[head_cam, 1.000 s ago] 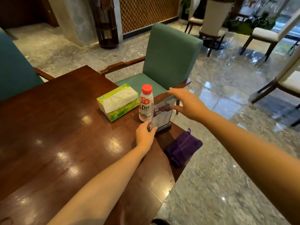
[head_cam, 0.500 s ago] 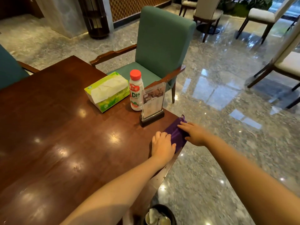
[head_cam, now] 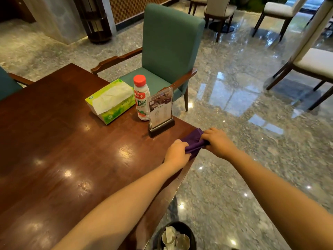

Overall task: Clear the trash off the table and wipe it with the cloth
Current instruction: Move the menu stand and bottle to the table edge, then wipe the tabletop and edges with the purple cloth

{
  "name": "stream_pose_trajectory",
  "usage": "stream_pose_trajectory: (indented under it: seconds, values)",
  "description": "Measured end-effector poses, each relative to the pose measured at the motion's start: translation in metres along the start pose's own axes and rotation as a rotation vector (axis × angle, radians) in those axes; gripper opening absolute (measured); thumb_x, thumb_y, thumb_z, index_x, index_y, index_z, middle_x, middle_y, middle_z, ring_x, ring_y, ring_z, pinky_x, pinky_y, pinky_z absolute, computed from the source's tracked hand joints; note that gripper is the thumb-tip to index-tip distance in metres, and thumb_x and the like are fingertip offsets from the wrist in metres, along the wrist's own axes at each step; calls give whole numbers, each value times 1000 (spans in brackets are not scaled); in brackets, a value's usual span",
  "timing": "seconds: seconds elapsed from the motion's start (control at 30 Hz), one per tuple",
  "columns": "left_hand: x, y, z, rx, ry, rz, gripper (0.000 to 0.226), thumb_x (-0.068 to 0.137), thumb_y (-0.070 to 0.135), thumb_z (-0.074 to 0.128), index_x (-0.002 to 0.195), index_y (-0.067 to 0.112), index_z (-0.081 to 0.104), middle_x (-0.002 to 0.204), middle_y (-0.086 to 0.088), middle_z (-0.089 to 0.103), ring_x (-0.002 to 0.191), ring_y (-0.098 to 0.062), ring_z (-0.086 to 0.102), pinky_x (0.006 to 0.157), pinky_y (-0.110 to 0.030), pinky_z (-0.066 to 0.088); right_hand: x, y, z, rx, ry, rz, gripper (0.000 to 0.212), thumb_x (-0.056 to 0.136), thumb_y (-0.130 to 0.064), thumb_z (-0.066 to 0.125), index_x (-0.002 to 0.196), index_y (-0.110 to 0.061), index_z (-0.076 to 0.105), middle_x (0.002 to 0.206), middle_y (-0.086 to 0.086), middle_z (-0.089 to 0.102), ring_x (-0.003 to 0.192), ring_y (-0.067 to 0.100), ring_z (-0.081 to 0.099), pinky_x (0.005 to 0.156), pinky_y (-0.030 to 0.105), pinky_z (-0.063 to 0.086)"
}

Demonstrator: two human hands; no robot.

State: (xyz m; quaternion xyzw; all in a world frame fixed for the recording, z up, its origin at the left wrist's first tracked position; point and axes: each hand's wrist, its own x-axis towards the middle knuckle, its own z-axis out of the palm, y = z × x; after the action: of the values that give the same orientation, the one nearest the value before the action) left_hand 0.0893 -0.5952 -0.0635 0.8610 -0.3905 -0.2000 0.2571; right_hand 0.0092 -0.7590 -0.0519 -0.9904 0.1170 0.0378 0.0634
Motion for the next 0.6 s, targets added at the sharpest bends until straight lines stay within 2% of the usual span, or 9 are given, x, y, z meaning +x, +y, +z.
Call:
stream_pose_trajectory:
  seconds: [0.1, 0.2, 0.27, 0.4, 0.53, 0.6]
  values:
    - [5, 1, -23, -60, 45, 11, 6, 82, 21, 62, 85, 17, 66, 94, -10, 65, 89, -29, 60, 70, -34, 44, 2, -3, -21, 120, 2, 15, 12, 83, -23, 65, 91, -15, 64, 97, 4, 65, 93, 23, 54, 73, 30, 40]
    - [10, 4, -49, -97, 17, 28, 11, 83, 22, 62, 91, 17, 67, 94, -8, 70, 92, -26, 62, 76, -37, 49, 5, -9, -44, 207, -73, 59, 8, 85, -21, 63, 89, -17, 57, 90, 6, 64, 75, 17, 50, 60, 26, 32]
    - [12, 6, -66, -110, -28, 61, 17, 83, 22, 64, 98, 14, 68, 97, -9, 70, 94, -25, 62, 79, -37, 49, 4, -11, -62, 283, -117, 70, 10, 85, -23, 63, 88, -22, 53, 84, 0, 59, 73, 15, 49, 56, 21, 31]
    - [7, 9, -102, -235, -66, 102, 29, 81, 21, 69, 109, 11, 67, 104, -8, 70, 94, -19, 62, 73, -26, 44, -3, -17, -100, 522, -153, 82, 17, 82, -22, 68, 90, -29, 55, 82, -14, 56, 77, 5, 52, 64, 17, 37]
    - [-9, 7, -131, -325, 10, 101, 30, 80, 19, 71, 109, 12, 68, 103, -7, 71, 87, -10, 60, 60, -5, 43, -4, -37, -128, 549, -137, 29, 24, 83, -22, 68, 105, -17, 61, 93, -3, 61, 88, 16, 57, 73, 23, 42]
    - [-22, 4, -146, -298, 37, 103, 29, 80, 19, 71, 108, 12, 68, 104, -6, 70, 87, -10, 59, 63, -12, 41, 0, -53, -140, 514, -154, -14, 28, 83, -23, 68, 109, -18, 61, 94, -5, 60, 88, 15, 56, 75, 23, 41]
